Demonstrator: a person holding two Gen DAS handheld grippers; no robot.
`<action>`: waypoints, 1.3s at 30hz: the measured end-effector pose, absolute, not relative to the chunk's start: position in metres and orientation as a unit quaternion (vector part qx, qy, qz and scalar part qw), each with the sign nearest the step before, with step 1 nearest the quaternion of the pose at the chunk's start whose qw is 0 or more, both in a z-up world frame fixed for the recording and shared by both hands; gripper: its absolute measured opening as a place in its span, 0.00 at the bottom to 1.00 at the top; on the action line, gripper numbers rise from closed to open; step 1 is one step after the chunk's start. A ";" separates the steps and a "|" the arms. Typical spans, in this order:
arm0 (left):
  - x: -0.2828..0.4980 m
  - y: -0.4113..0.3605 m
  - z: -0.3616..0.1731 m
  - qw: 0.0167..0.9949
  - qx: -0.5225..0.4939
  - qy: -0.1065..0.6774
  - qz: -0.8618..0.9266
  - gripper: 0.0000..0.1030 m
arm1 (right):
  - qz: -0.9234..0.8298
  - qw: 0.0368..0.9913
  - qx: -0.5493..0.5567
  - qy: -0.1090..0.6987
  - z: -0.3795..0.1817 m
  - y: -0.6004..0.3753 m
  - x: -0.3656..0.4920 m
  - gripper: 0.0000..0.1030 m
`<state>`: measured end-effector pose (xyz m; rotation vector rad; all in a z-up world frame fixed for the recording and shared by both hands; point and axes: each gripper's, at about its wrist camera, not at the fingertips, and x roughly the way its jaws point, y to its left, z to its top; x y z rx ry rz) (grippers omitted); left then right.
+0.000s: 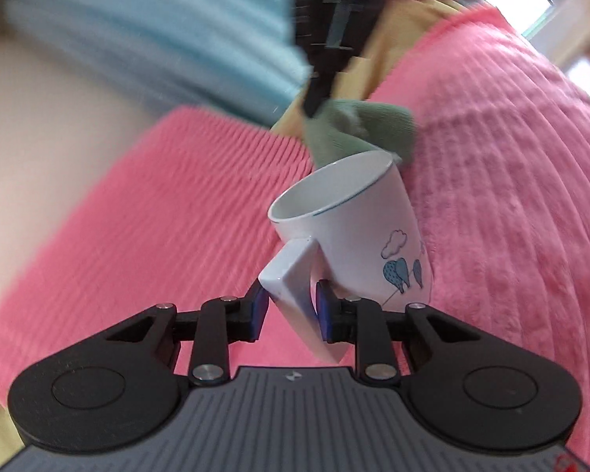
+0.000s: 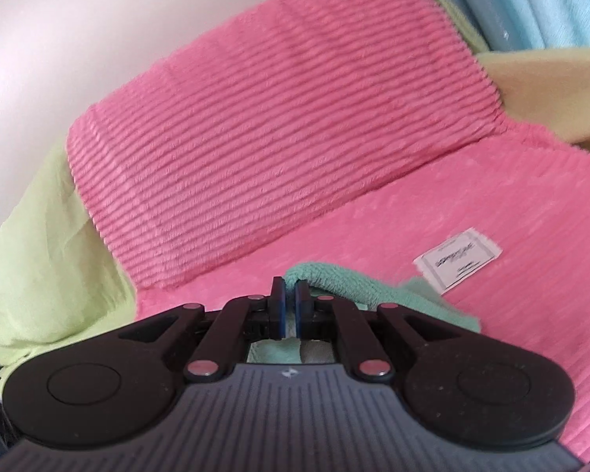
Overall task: Clean container
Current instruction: 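Rotate the mug upright by its handle with the left gripper, opening toward the cloth, then hold the mug with the left gripper while the right gripper wipes its rim with the cloth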
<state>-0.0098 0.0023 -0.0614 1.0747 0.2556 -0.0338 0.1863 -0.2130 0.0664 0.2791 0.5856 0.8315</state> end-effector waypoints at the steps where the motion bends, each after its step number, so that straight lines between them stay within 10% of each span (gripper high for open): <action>1: -0.014 -0.003 -0.064 0.842 0.526 0.116 -0.020 0.29 | 0.397 0.867 0.136 0.269 0.070 -0.217 0.183 0.04; 9: -0.049 -0.030 -0.086 0.800 0.580 0.131 -0.082 0.40 | 0.520 0.833 0.057 0.183 0.115 -0.214 0.114 0.04; 20: -0.053 -0.041 -0.096 0.783 0.601 0.140 -0.079 0.40 | 0.532 0.772 -0.158 0.309 0.061 -0.164 0.070 0.03; 29: -0.054 -0.038 -0.100 0.788 0.593 0.141 -0.082 0.41 | 0.482 0.811 -0.029 0.331 0.061 -0.174 0.100 0.04; 39: -0.052 -0.038 -0.100 0.795 0.582 0.146 -0.086 0.43 | 0.372 0.795 0.259 0.403 0.055 -0.277 0.119 0.28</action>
